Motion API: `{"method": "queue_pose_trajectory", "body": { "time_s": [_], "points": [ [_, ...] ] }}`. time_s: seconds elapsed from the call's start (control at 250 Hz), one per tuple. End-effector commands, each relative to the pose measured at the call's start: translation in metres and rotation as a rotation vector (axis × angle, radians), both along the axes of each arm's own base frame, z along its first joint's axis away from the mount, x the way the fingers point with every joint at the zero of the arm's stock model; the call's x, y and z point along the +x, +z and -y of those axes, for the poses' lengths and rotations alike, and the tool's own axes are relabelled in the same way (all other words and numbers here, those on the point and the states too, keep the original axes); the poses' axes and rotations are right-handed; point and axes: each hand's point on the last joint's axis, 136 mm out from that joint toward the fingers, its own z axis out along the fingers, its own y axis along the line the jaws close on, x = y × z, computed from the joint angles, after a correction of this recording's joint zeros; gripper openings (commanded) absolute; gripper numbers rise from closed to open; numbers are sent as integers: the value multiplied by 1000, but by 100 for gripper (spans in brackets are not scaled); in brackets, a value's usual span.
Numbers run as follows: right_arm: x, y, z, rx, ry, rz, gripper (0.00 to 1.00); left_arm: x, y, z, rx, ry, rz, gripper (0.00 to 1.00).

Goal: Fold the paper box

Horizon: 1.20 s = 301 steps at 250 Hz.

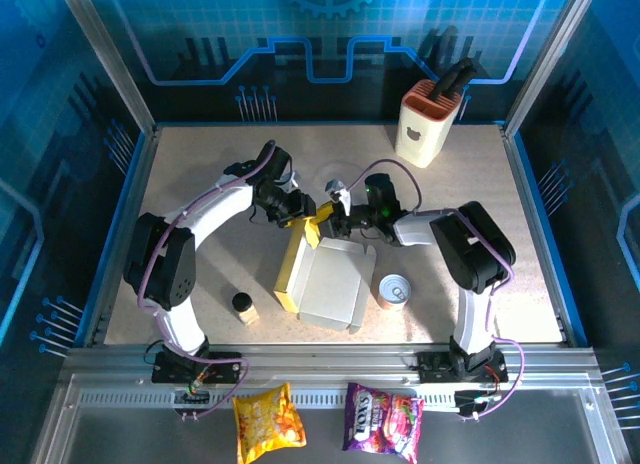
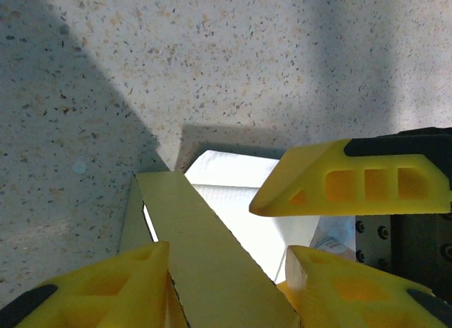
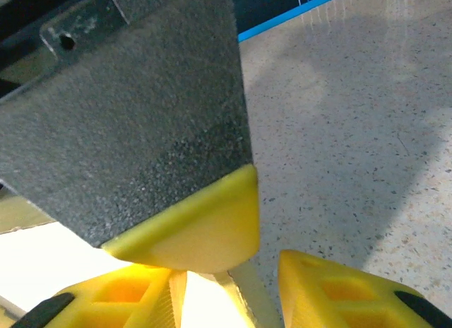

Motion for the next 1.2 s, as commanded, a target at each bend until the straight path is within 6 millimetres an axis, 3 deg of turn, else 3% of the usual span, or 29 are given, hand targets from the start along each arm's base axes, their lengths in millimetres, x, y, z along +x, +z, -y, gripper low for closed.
{"method": "queue_pose_trajectory", "body": {
  "time_s": [0.0,0.563,0.939,0.959,1.199],
  "points": [
    [-4,-10,-5,31,3,-17,39,-6,5,12,-26,-62,-17,44],
    [-15,-36,-18,-4,20,-1,35,-10,5,19,-28,-92,-22,45],
    [-4,-35,-24,-26,-99,83,17,-15,8,18,-24,-79,-21,48],
    [-8,-42,-21,-37,-106,73,16,-14,9,17,-23,-77,-18,48],
    [2,-35,-27,-67,-211,155,3,-20,14,13,-13,-61,-5,53]
  ]
}}
